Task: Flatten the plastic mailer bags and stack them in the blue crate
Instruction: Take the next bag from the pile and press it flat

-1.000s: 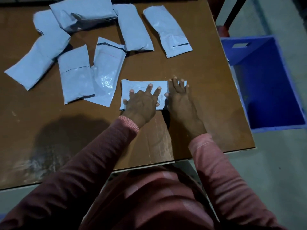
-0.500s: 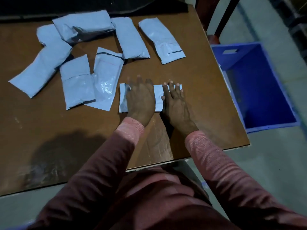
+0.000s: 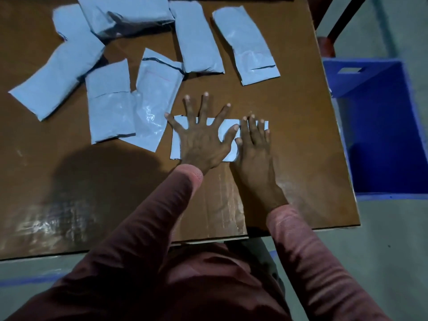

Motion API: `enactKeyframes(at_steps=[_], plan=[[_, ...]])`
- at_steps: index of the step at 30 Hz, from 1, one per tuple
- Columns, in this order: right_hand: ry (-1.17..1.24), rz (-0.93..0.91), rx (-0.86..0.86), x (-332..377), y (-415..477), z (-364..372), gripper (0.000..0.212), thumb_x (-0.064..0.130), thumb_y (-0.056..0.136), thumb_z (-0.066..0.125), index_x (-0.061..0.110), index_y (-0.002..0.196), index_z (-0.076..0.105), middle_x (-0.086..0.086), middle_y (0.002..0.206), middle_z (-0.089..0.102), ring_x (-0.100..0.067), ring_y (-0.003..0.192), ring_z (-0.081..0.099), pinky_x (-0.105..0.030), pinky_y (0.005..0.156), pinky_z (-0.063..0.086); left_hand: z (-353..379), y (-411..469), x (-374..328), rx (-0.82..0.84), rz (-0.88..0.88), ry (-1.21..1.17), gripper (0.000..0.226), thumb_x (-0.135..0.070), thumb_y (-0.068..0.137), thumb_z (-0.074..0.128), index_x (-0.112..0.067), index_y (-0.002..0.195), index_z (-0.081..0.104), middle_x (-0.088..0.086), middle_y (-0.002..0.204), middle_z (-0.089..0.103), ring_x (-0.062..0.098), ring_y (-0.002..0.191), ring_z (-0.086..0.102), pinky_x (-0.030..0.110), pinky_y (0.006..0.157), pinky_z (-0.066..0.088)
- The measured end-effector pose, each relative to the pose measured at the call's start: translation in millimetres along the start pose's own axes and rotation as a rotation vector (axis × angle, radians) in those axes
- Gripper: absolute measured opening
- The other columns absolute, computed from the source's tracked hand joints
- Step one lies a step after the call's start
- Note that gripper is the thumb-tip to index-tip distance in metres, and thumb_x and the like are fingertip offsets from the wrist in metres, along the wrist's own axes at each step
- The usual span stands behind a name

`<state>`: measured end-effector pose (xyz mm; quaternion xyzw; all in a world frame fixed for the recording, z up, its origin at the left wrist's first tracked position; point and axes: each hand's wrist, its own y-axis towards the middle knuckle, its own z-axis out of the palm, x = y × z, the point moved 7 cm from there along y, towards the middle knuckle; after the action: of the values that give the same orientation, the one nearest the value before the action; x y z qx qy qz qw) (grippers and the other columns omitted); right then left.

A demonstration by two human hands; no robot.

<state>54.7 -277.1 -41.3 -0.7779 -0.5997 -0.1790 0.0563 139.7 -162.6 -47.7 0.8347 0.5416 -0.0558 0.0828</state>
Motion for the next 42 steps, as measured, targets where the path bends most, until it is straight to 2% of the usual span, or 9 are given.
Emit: enactKeyframes(at_steps=[6,12,20,26,29,32,35,38,42], plan=[[-0.066,-0.012,-0.102,4,36,-21,0.055,0.030,0.108,0.033,0.009,0.160,0.031,-0.014,0.168,0.022,-0.036,0.157,0.013,-0.043,0.126,-0.006,2,1,0,0.015,-0.007,0.005,0.065,-0.075,0.101,0.011,-0.050,0.162,0.011,0.006,0.174,-0.007,0.045,0.158,-0.010,0.086,0.107,0.003],[-0.168,0.145,-0.007,-19,57,4,0.059,0.036,0.108,0.017,0.012,0.162,0.025,-0.007,0.171,0.015,-0.030,0.159,0.004,-0.059,0.125,0.005,2,1,1,-0.006,-0.004,0.000,0.059,-0.066,0.105,0.007,-0.050,0.162,0.008,0.004,0.175,-0.002,0.044,0.158,-0.006,0.084,0.109,0.003],[-0.260,0.145,0.085,-13,56,3,0.068,0.043,0.103,0.010,0.012,0.163,0.018,-0.006,0.172,0.009,-0.031,0.159,-0.001,-0.068,0.121,0.005,6,0,0,0.061,0.002,0.047,0.059,-0.065,0.106,0.014,-0.047,0.163,0.009,0.006,0.175,-0.001,0.046,0.158,-0.005,0.085,0.108,0.002],[-0.160,0.143,0.144,-16,54,-3,0.070,0.045,0.105,0.010,0.005,0.161,0.020,-0.013,0.170,0.013,-0.035,0.158,0.000,-0.065,0.122,0.000,4,2,3,0.184,0.007,0.008,0.069,-0.071,0.100,0.004,-0.045,0.164,0.010,0.008,0.174,-0.009,0.035,0.159,-0.013,0.084,0.110,-0.009],[0.015,0.074,0.149,-15,50,-18,0.068,0.052,0.108,0.021,0.009,0.160,0.027,-0.011,0.168,0.023,-0.032,0.157,0.011,-0.059,0.124,0.004,-7,2,9,0.230,0.038,-0.130,0.064,-0.061,0.107,0.021,-0.034,0.165,0.017,0.006,0.174,0.002,0.029,0.161,-0.006,0.076,0.112,-0.017],[0.113,-0.046,0.200,-11,43,-36,0.060,0.050,0.105,0.048,0.018,0.155,0.041,-0.006,0.164,0.036,-0.028,0.152,0.028,-0.051,0.124,0.019,-31,0,28,0.189,0.177,-0.261,0.054,-0.042,0.104,0.049,-0.018,0.152,0.042,0.010,0.158,0.042,0.034,0.151,0.031,0.070,0.122,0.012],[0.140,-0.027,0.333,-19,40,-41,0.071,0.055,0.090,0.070,0.026,0.150,0.049,-0.002,0.156,0.048,-0.028,0.138,0.046,-0.045,0.111,0.042,-42,-1,55,0.249,0.148,-0.319,0.070,-0.052,0.085,0.063,-0.014,0.143,0.053,0.011,0.138,0.061,0.034,0.127,0.056,0.056,0.106,0.045],[0.079,0.021,0.429,-25,40,-40,0.094,0.065,0.073,0.081,0.032,0.152,0.043,0.001,0.159,0.043,-0.029,0.140,0.044,-0.049,0.109,0.045,-51,1,65,0.325,0.118,-0.343,0.076,-0.053,0.082,0.076,-0.017,0.145,0.052,0.011,0.142,0.059,0.032,0.128,0.056,0.048,0.104,0.050],[0.064,0.013,0.420,-20,43,-47,0.103,0.055,0.064,0.092,0.037,0.152,0.042,-0.003,0.156,0.043,-0.034,0.137,0.045,-0.048,0.101,0.048,-63,9,62,0.383,0.109,-0.305,0.090,-0.047,0.075,0.090,-0.014,0.149,0.051,0.012,0.146,0.053,0.034,0.138,0.043,0.044,0.106,0.045]])
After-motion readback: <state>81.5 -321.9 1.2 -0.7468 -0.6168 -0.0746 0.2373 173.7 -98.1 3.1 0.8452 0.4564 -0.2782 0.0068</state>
